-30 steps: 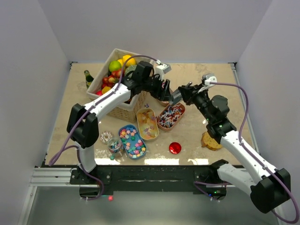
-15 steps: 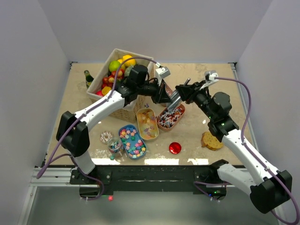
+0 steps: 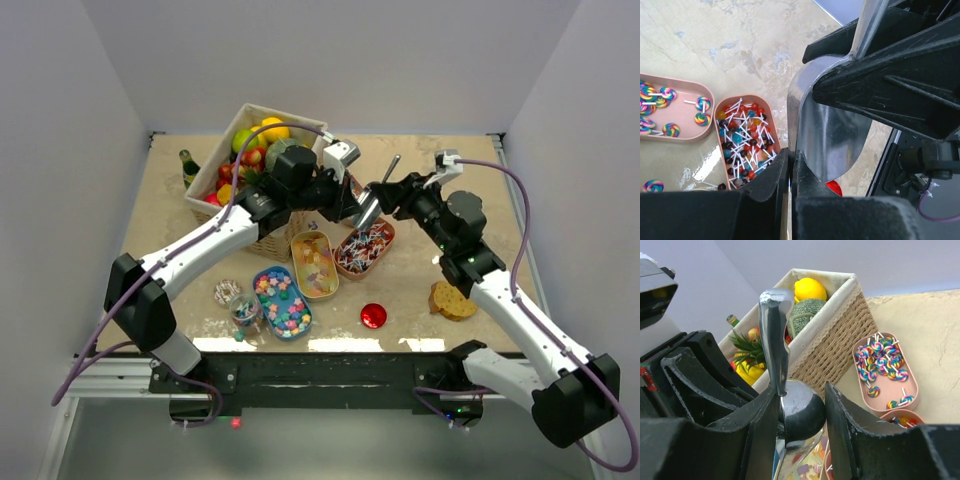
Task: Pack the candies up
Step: Adjust the spatula.
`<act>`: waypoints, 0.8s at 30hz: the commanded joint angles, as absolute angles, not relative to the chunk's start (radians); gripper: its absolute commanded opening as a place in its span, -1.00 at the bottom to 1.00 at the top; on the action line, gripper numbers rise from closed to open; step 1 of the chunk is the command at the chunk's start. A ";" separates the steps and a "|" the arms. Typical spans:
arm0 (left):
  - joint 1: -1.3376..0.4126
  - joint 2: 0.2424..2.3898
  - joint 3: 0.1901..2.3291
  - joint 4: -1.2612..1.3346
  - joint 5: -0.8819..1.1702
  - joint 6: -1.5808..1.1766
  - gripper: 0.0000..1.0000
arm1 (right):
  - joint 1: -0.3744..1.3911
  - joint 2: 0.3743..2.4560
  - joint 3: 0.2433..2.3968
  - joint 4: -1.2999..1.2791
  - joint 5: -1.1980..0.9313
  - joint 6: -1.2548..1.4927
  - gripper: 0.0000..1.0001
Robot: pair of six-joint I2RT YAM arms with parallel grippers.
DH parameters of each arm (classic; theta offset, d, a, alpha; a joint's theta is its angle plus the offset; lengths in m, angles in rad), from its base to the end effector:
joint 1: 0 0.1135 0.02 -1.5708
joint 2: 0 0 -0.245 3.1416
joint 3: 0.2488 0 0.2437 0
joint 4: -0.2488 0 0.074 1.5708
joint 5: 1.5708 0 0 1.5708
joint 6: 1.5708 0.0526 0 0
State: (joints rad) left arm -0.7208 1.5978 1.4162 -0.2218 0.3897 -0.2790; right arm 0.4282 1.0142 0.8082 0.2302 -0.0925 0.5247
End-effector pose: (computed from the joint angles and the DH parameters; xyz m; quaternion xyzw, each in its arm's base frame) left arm 0.2742 -0.2675 0.3266 0.2835 0.7754 -0.4010 0.3971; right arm 0.2349 0.1125 0.3350 0.0006 0.6985 0.3565 0.6204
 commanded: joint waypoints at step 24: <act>-0.741 1.600 1.522 -0.314 0.299 -0.247 -1.00 | 0.433 0.982 0.836 0.319 -0.140 0.451 0.40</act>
